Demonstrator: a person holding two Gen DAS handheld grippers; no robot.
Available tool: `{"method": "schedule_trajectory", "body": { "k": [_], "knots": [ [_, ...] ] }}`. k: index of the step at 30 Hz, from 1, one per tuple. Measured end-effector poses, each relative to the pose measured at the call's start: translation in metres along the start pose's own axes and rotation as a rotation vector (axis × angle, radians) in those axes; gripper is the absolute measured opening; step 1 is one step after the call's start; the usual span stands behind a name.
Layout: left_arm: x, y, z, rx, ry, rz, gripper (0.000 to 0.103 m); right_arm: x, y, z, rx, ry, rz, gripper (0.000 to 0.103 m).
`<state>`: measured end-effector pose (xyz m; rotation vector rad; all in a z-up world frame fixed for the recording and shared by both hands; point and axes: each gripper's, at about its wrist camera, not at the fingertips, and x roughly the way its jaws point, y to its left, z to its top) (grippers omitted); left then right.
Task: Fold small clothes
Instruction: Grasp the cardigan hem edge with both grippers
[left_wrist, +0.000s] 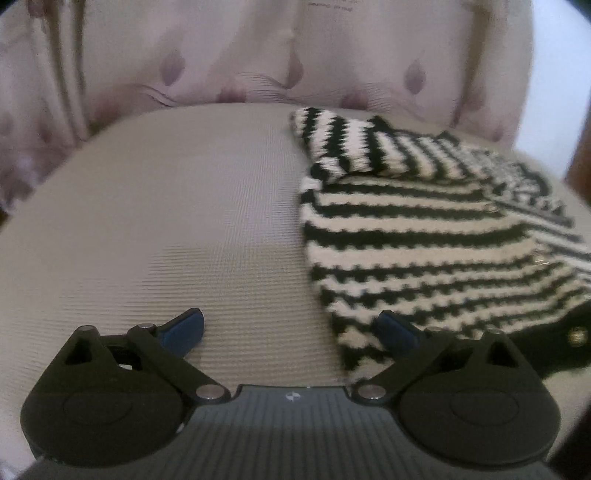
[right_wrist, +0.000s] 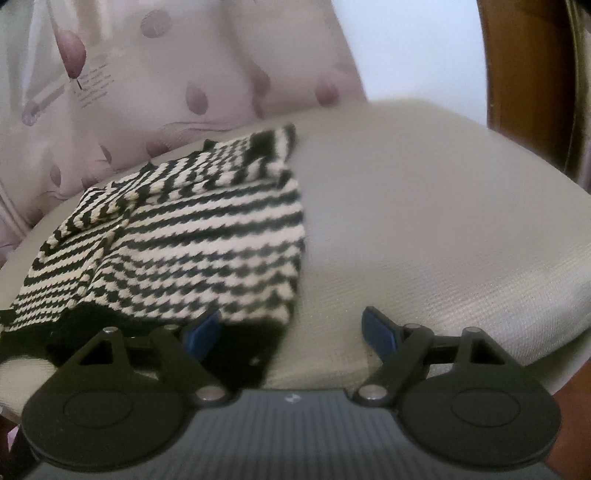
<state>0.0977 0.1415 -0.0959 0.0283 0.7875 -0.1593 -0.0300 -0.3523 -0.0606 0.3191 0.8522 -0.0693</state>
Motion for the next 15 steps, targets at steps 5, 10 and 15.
{"method": "schedule_trajectory", "body": {
  "k": [5,10,15],
  "knots": [
    [0.0,-0.01,0.0,0.029,-0.001,-0.133,0.092,0.009,-0.009,0.007,0.013,0.002,0.022,0.084],
    [0.0,-0.024,-0.001,0.067,-0.01,-0.168,0.054,0.013,0.002,0.004,-0.075,0.018,0.044,0.07],
    [0.0,-0.024,-0.002,0.045,-0.006,-0.218,0.017,0.016,0.007,0.006,-0.085,0.051,0.117,0.031]
  ]
}}
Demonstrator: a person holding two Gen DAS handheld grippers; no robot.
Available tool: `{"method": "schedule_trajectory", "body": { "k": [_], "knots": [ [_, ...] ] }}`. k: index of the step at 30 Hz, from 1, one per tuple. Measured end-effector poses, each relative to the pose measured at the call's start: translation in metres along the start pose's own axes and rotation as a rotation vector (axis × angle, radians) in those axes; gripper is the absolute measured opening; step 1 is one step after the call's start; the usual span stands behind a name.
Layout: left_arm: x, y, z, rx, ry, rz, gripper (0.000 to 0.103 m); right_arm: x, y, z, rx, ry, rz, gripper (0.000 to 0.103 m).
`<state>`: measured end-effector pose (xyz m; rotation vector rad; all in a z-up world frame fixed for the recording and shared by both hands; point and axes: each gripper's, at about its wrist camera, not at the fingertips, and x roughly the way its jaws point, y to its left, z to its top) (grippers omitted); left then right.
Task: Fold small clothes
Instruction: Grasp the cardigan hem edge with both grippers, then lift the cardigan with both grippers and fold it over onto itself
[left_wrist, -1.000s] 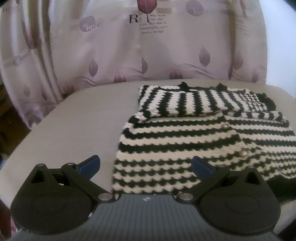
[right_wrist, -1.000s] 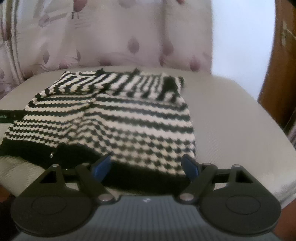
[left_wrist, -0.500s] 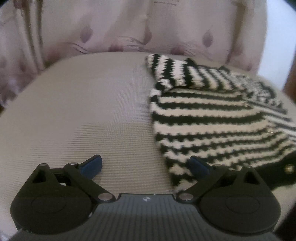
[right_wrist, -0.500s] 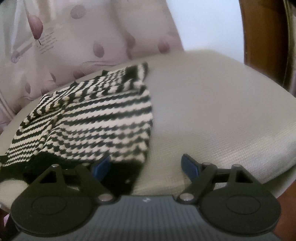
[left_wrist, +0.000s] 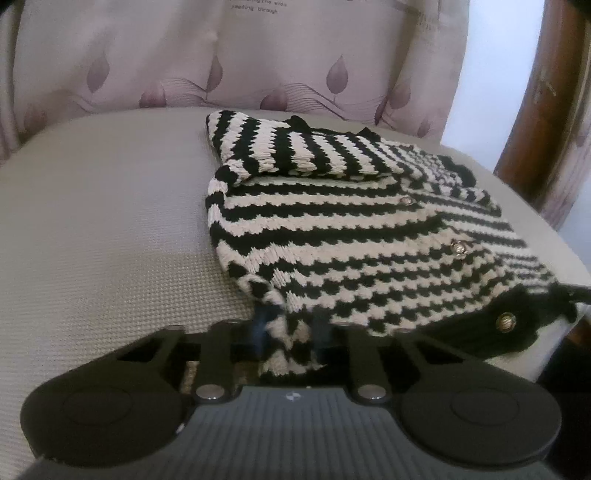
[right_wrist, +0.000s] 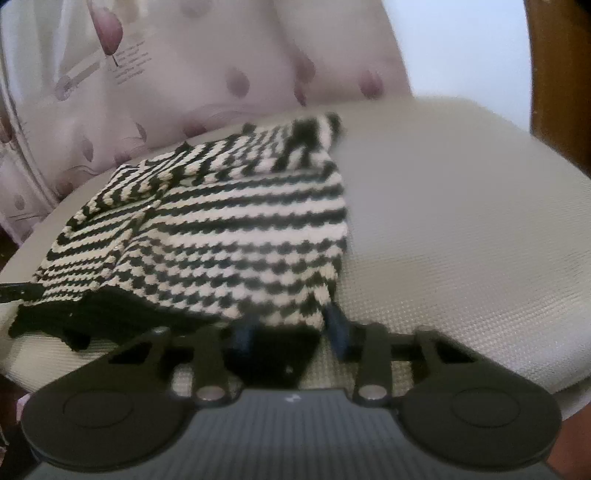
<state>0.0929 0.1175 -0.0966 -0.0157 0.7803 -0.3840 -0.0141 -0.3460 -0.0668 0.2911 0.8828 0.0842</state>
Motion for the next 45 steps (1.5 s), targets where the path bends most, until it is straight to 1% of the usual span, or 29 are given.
{"method": "schedule_trajectory", "body": {
  "k": [2,4,5,6,7,8,9,10,11,12,13,15,17,19,20,21,22,23,24,26,28,31,35,39,40,41,43,44,45],
  "knots": [
    [-0.001,0.001,0.0,-0.026,-0.003,-0.008,0.016,0.001,-0.009,0.002,0.062,0.008,0.044,0.019],
    [-0.002,0.005,0.001,-0.06,-0.003,-0.031,0.016,0.0,-0.022,0.002,0.14,0.019,0.098,0.014],
    [-0.003,0.007,0.001,-0.067,-0.004,-0.034,0.017,-0.001,-0.028,0.002,0.177,0.019,0.114,0.014],
    [-0.005,0.007,0.002,-0.064,-0.007,-0.024,0.021,-0.001,-0.035,0.001,0.215,0.02,0.129,0.014],
    [-0.007,0.007,0.002,-0.06,-0.002,-0.021,0.034,-0.002,-0.04,0.001,0.239,0.025,0.152,0.014],
    [-0.008,0.008,0.003,-0.056,0.014,-0.031,0.043,-0.003,-0.045,0.0,0.261,0.032,0.174,0.014],
    [-0.01,0.009,0.003,-0.053,0.022,-0.04,0.069,-0.005,-0.05,-0.001,0.289,0.033,0.174,0.014],
    [-0.012,0.009,0.002,-0.046,0.017,-0.032,0.087,-0.006,-0.055,-0.002,0.321,0.036,0.184,0.014],
    [-0.014,0.008,0.001,-0.037,0.019,-0.022,0.094,-0.006,-0.06,-0.003,0.344,0.046,0.205,0.015],
    [-0.013,0.007,0.0,-0.026,0.036,-0.027,0.099,-0.007,-0.063,-0.004,0.356,0.054,0.216,0.015],
    [-0.011,0.007,-0.001,-0.026,0.064,-0.046,0.098,-0.007,-0.064,-0.005,0.362,0.06,0.221,0.015],
    [-0.009,0.001,-0.004,0.0,0.065,-0.043,0.097,-0.005,-0.064,-0.008,0.373,0.085,0.251,0.015],
    [-0.008,-0.006,-0.005,0.035,0.052,-0.029,0.077,-0.004,-0.058,-0.011,0.368,0.079,0.255,0.015],
    [-0.007,-0.009,-0.004,0.04,0.032,0.002,0.023,-0.002,-0.051,-0.011,0.348,0.07,0.254,0.015],
    [-0.006,-0.008,-0.003,0.014,0.034,-0.004,0.015,-0.001,-0.049,-0.012,0.341,0.065,0.253,0.015],
    [-0.005,-0.004,-0.002,-0.017,0.034,-0.023,0.014,0.0,-0.045,-0.011,0.324,0.058,0.247,0.015],
    [-0.004,-0.003,-0.002,-0.041,0.031,-0.024,0.014,0.001,-0.042,-0.011,0.306,0.049,0.241,0.015],
    [-0.005,-0.003,-0.002,-0.056,0.024,-0.019,0.013,0.001,-0.042,-0.012,0.304,0.046,0.244,0.013],
    [-0.007,-0.003,-0.002,-0.072,0.014,-0.023,0.013,0.002,-0.045,-0.013,0.33,0.042,0.254,0.012],
    [-0.016,-0.001,-0.001,-0.121,-0.024,-0.062,0.013,0.001,-0.056,-0.017,0.421,0.033,0.302,0.012],
    [-0.024,-0.002,0.005,-0.144,-0.06,-0.07,0.013,-0.002,-0.064,-0.019,0.491,0.016,0.356,0.012],
    [-0.032,-0.006,0.018,-0.163,-0.112,-0.083,0.013,-0.01,-0.067,-0.012,0.566,-0.032,0.441,0.012],
    [-0.038,-0.009,0.041,-0.208,-0.18,-0.114,0.013,-0.015,-0.064,0.014,0.608,-0.101,0.524,0.011],
    [-0.038,-0.006,0.073,-0.24,-0.249,-0.118,0.012,-0.011,-0.058,0.054,0.603,-0.161,0.58,0.008],
    [-0.037,-0.006,0.082,-0.241,-0.268,-0.112,0.007,-0.009,-0.058,0.065,0.598,-0.179,0.585,0.007],
    [-0.034,-0.004,0.092,-0.247,-0.292,-0.104,0.005,-0.005,-0.059,0.077,0.596,-0.199,0.587,0.007],
    [-0.028,0.0,0.11,-0.262,-0.305,-0.104,0.005,0.003,-0.061,0.1,0.593,-0.229,0.589,0.007],
    [-0.022,0.001,0.118,-0.271,-0.305,-0.1,0.005,0.009,-0.062,0.11,0.581,-0.238,0.58,0.007],
    [-0.018,0.001,0.123,-0.276,-0.301,-0.092,0.005,0.012,-0.062,0.12,0.549,-0.246,0.548,0.007]
  ]
}}
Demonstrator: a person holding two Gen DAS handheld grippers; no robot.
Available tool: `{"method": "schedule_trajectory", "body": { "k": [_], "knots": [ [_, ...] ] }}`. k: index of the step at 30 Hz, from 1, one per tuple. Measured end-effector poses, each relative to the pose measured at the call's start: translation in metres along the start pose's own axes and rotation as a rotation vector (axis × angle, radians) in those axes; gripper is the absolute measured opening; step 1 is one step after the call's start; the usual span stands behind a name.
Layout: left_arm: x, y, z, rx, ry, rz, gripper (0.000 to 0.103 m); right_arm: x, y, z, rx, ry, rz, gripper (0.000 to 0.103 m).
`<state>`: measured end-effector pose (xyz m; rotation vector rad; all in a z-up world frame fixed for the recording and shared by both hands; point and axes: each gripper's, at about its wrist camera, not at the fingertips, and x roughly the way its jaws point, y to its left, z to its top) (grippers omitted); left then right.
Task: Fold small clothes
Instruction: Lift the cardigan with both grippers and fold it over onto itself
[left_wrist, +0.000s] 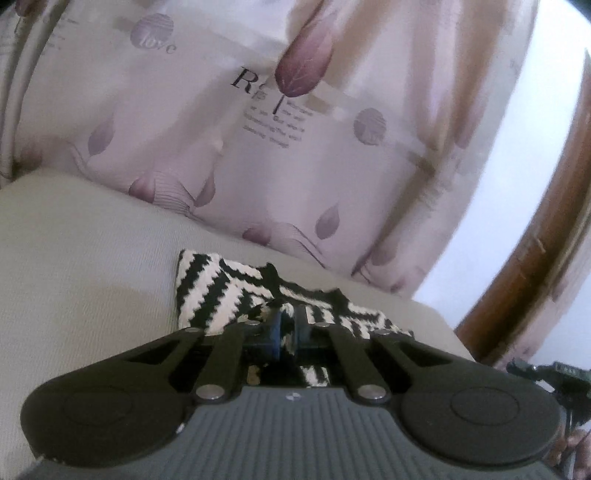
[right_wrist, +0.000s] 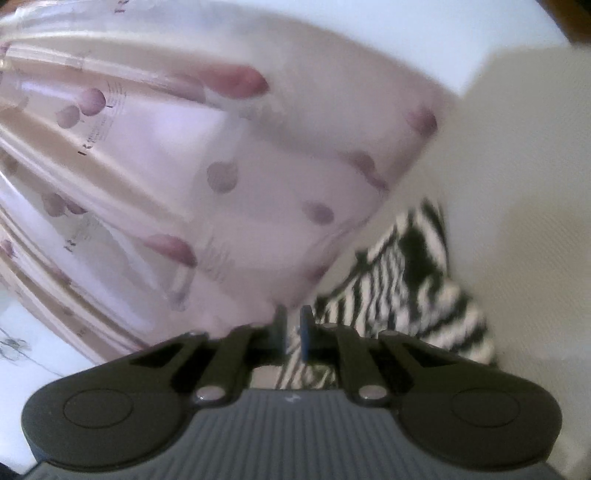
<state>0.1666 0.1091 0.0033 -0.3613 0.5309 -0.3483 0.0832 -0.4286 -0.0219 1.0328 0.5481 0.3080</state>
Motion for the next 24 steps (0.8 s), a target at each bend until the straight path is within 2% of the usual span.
{"method": "schedule_trajectory", "body": {
  "k": [2,3,4,6,8,10,14,15,16,17,19,22,23,24],
  "knots": [
    [0.004,-0.002,0.0,0.0,0.008,-0.011,0.005,0.005,-0.002,0.006,-0.011,0.038,-0.021,0.009],
    [0.003,-0.003,-0.002,0.016,0.01,-0.01,0.005,0.005,-0.004,0.004,-0.004,0.083,-0.017,0.009],
    [0.001,-0.004,-0.006,0.038,0.012,-0.006,0.005,0.004,-0.003,-0.002,-0.031,0.122,-0.051,0.01],
    [-0.004,-0.004,-0.016,0.059,0.031,0.001,0.005,-0.002,0.001,-0.027,-0.12,0.196,-0.192,0.013],
    [-0.01,0.001,-0.026,0.035,0.052,0.0,0.005,-0.004,-0.002,-0.05,-0.15,0.265,-0.273,0.016],
    [-0.018,0.005,-0.034,0.017,0.057,0.0,0.005,-0.006,0.0,-0.073,-0.198,0.285,-0.34,0.02],
    [-0.034,0.01,-0.045,0.016,0.05,0.017,0.005,0.003,0.021,-0.084,-0.35,0.278,-0.32,0.023],
    [-0.036,0.01,-0.047,0.025,0.049,0.027,0.005,0.011,0.026,-0.083,-0.404,0.278,-0.308,0.026],
    [-0.038,0.011,-0.049,0.035,0.049,0.033,0.005,0.021,0.031,-0.082,-0.447,0.281,-0.316,0.04],
    [-0.039,0.011,-0.051,0.041,0.05,0.039,0.005,0.034,0.037,-0.082,-0.491,0.296,-0.327,0.066],
    [-0.041,0.013,-0.054,0.045,0.053,0.055,0.005,0.061,0.044,-0.089,-0.583,0.352,-0.319,0.089],
    [-0.044,0.017,-0.059,0.058,0.056,0.076,0.005,0.088,0.05,-0.109,-0.725,0.44,-0.407,0.089],
    [-0.045,0.017,-0.06,0.062,0.057,0.08,0.005,0.089,0.05,-0.119,-0.774,0.459,-0.447,0.086],
    [-0.047,0.019,-0.062,0.062,0.059,0.079,0.005,0.084,0.05,-0.128,-0.813,0.478,-0.457,0.078]
  ]
}}
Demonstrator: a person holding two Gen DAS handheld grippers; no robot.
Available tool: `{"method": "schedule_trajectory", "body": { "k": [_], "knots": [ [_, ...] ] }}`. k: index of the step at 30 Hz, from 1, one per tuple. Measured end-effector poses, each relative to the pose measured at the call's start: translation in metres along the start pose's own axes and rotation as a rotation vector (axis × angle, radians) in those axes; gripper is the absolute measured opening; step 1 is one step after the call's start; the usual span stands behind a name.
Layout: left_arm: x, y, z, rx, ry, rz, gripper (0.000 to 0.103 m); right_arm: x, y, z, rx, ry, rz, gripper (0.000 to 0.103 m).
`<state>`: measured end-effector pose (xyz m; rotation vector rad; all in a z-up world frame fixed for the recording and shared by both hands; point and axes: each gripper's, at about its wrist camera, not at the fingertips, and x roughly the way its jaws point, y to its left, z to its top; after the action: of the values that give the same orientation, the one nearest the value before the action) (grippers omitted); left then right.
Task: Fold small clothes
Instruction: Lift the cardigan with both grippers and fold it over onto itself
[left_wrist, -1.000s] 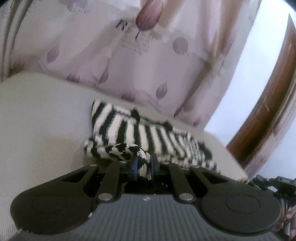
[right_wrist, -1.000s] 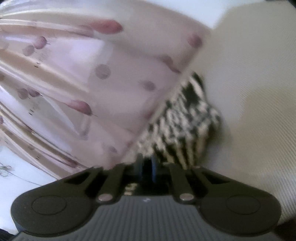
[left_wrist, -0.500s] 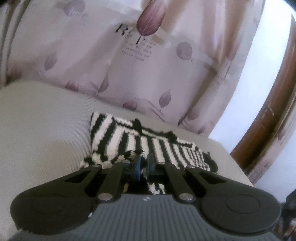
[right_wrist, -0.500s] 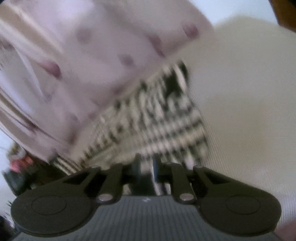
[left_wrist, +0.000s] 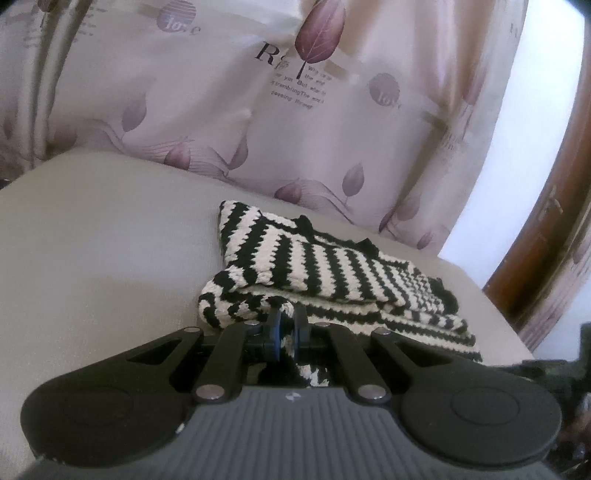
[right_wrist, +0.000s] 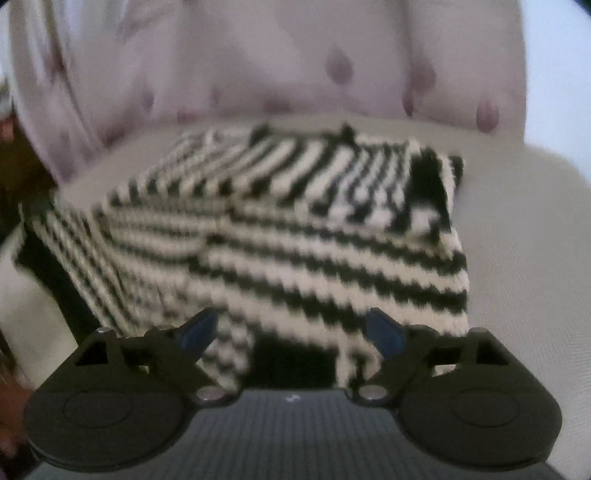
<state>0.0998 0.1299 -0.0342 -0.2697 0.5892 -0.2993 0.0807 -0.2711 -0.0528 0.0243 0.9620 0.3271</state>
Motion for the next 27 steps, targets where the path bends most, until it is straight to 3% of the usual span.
{"method": "schedule_trajectory", "body": {
  "k": [1,2,6,7,9,10,12,13,14,16,19,21,24,25,26,27],
  "knots": [
    [-0.001,0.002,-0.002,-0.001,0.003,-0.001,0.005,-0.005,0.002,-0.01,-0.02,0.01,-0.02,0.043],
    [-0.003,0.003,-0.003,-0.001,0.005,0.001,0.005,-0.011,0.001,-0.022,-0.01,0.017,-0.054,0.025],
    [-0.007,0.012,-0.012,-0.011,0.023,0.005,0.005,-0.067,-0.026,-0.078,0.157,-0.047,-0.127,0.024],
    [-0.006,0.013,-0.015,-0.01,0.03,0.008,0.005,-0.078,-0.034,-0.091,0.218,-0.061,-0.122,0.024],
    [-0.005,0.016,-0.022,-0.008,0.046,0.017,0.005,-0.098,-0.06,-0.113,0.401,-0.135,-0.031,0.026],
    [-0.004,0.018,-0.024,-0.009,0.054,0.019,0.005,-0.105,-0.072,-0.121,0.487,-0.16,0.018,0.033],
    [-0.003,0.02,-0.028,-0.009,0.068,0.023,0.01,-0.111,-0.086,-0.132,0.586,-0.196,0.047,0.058],
    [-0.004,0.022,-0.03,-0.011,0.073,0.02,0.018,-0.111,-0.088,-0.133,0.602,-0.213,0.046,0.073],
    [-0.004,0.024,-0.031,-0.01,0.077,0.019,0.026,-0.111,-0.091,-0.134,0.614,-0.228,0.054,0.075],
    [-0.007,0.027,-0.035,-0.006,0.082,0.022,0.053,-0.105,-0.097,-0.13,0.629,-0.229,0.093,0.075],
    [-0.011,0.031,-0.04,0.0,0.082,0.011,0.071,-0.088,-0.097,-0.119,0.63,-0.188,0.132,0.075],
    [-0.011,0.034,-0.042,0.002,0.095,0.023,0.079,-0.076,-0.089,-0.115,0.6,-0.143,0.158,0.075],
    [-0.008,0.045,-0.043,-0.036,0.127,0.008,0.088,-0.071,-0.068,-0.109,0.494,-0.145,0.113,0.072],
    [-0.006,0.049,-0.044,-0.062,0.145,0.005,0.089,-0.069,-0.065,-0.108,0.479,-0.139,0.106,0.053],
    [-0.003,0.054,-0.044,-0.092,0.159,-0.007,0.089,-0.066,-0.065,-0.107,0.487,-0.126,0.108,0.028],
    [0.001,0.058,-0.045,-0.117,0.175,-0.023,0.089,-0.064,-0.067,-0.108,0.505,-0.12,0.108,0.024]
  ]
}}
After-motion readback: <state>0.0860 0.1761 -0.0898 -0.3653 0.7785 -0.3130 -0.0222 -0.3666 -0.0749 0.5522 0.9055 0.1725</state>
